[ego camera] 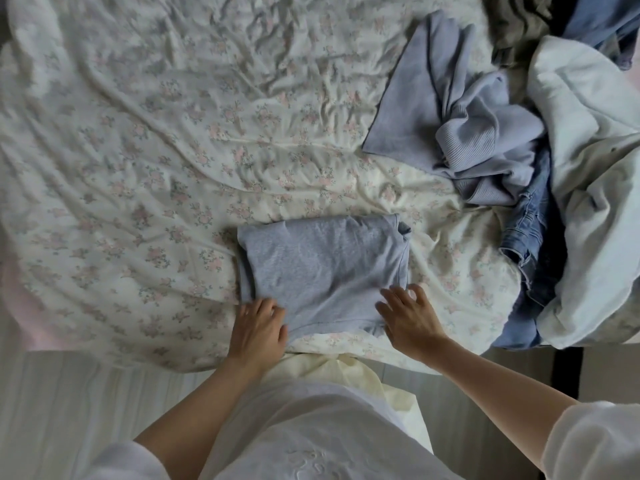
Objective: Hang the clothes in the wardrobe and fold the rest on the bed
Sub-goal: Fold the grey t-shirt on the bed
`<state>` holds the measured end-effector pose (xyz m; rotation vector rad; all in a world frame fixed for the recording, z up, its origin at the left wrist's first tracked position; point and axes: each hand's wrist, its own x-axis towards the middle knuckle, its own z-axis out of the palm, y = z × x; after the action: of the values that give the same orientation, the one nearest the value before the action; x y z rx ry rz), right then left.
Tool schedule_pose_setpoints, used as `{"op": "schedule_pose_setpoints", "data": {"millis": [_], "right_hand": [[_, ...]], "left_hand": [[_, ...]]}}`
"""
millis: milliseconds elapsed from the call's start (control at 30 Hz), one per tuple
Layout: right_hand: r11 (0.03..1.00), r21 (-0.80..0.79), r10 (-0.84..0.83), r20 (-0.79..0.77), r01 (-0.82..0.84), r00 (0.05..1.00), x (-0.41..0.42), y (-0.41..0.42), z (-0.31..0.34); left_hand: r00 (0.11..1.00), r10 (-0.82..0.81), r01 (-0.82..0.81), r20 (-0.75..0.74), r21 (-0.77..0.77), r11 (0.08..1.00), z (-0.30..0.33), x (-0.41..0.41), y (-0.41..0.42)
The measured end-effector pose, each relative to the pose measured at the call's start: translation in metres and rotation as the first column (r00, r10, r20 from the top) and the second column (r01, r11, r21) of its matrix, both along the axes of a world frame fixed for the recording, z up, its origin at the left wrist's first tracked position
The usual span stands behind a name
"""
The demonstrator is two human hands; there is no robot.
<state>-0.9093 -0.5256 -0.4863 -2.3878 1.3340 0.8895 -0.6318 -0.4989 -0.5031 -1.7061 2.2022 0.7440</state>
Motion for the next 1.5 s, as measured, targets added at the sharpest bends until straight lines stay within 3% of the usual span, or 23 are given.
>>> {"op": "schedule_pose_setpoints", "data": {"millis": [100,200,367,567,667,733,833,967,1100,1333,1500], "right_hand": [[0.979,-0.182,-0.035,0.275,0.088,0.961,0.020,-0.021,-0.003],[0.964,-0.207,-0.087,0.357,0.170,0.930,0.054,-0.052,-0.018],[0.960,-0.104,-0.226,0.268,0.261,0.937,0.067,-0.088,-0.053],[0.947,-0.033,-0.317,0.095,0.321,0.944,0.014,-0.099,-0.072],[0.876,-0.006,-0.475,0.157,0.482,0.866,-0.007,-0.107,-0.062],[0.769,0.035,-0.621,0.278,0.638,0.733,-0.014,-0.116,-0.055],[0.617,0.215,-0.776,0.327,0.757,0.540,-0.019,-0.135,-0.049],[0.600,0.335,-0.799,0.298,0.727,0.523,-0.017,-0.149,-0.047],[0.680,0.193,-0.713,0.398,0.707,0.577,-0.010,-0.143,-0.044],[0.649,-0.026,-0.647,0.506,0.760,0.570,-0.008,-0.144,-0.021],[0.562,0.006,-0.679,0.576,0.827,0.456,0.000,-0.179,-0.003]], "left_hand": [[0.994,0.023,-0.048,-0.109,-0.228,0.973,-0.003,-0.017,-0.031],[0.992,0.017,-0.048,-0.129,-0.238,0.970,-0.017,-0.037,-0.066],[0.996,0.080,-0.074,0.044,-0.113,0.991,-0.057,-0.023,-0.092],[0.968,0.138,-0.136,0.208,-0.022,0.990,-0.080,0.025,-0.093],[0.954,0.284,-0.277,0.095,-0.079,0.958,-0.066,0.035,-0.105],[0.952,0.304,-0.299,0.034,-0.110,0.948,-0.060,0.043,-0.117],[0.951,0.308,-0.308,-0.030,0.017,0.951,-0.052,0.052,-0.141],[0.903,0.395,-0.353,-0.168,0.233,0.906,-0.046,0.056,-0.154],[0.831,0.513,-0.415,-0.217,0.372,0.830,-0.040,0.057,-0.150],[0.775,0.544,-0.430,-0.323,0.362,0.827,-0.014,0.059,-0.170],[0.705,0.574,-0.507,-0.416,0.270,0.818,0.006,0.061,-0.217]]}}
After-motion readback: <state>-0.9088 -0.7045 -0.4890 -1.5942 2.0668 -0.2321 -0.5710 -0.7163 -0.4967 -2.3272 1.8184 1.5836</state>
